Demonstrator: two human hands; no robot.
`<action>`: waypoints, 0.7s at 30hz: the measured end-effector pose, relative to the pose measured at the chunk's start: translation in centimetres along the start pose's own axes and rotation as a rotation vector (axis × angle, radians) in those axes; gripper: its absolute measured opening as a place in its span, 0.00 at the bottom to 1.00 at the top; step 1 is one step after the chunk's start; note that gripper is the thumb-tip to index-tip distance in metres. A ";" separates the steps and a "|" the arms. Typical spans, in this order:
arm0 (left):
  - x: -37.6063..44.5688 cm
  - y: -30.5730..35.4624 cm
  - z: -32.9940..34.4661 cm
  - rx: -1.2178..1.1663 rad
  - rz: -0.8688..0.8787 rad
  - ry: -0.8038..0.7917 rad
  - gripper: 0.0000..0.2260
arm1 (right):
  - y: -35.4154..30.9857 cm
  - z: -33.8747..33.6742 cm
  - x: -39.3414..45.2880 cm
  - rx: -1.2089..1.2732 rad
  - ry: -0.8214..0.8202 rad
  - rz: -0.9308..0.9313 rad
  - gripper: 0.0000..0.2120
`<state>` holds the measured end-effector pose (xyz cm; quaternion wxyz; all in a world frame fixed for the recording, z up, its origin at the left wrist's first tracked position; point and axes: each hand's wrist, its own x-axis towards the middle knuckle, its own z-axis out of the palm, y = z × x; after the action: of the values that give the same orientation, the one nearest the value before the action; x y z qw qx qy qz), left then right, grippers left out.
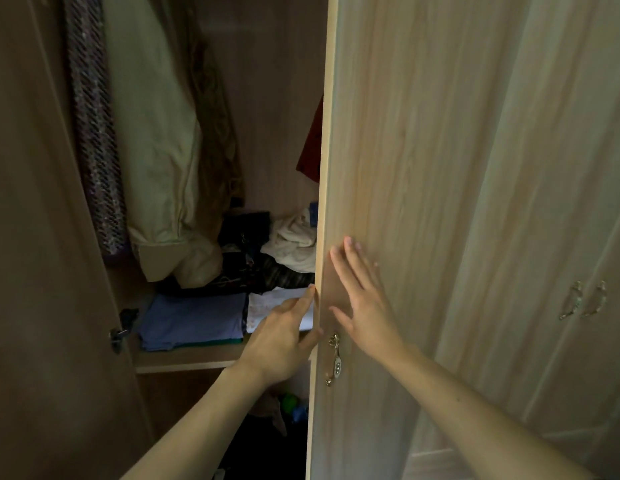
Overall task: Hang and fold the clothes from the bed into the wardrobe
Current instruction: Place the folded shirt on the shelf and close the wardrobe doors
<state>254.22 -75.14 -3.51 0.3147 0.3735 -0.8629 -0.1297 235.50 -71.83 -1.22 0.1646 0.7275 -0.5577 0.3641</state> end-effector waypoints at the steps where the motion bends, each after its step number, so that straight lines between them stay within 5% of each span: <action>1: 0.2 -0.2 0.2 0.004 -0.002 0.016 0.33 | 0.3 0.5 0.2 0.006 0.008 -0.013 0.54; 21: 7.9 -5.3 0.7 0.130 -0.206 -0.108 0.40 | 3.0 8.5 7.0 -0.196 0.033 0.028 0.41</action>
<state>252.61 -84.50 -2.97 0.2279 0.4722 -0.8423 -0.1249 236.43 -83.10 -2.50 0.2391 0.6938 -0.5982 0.3219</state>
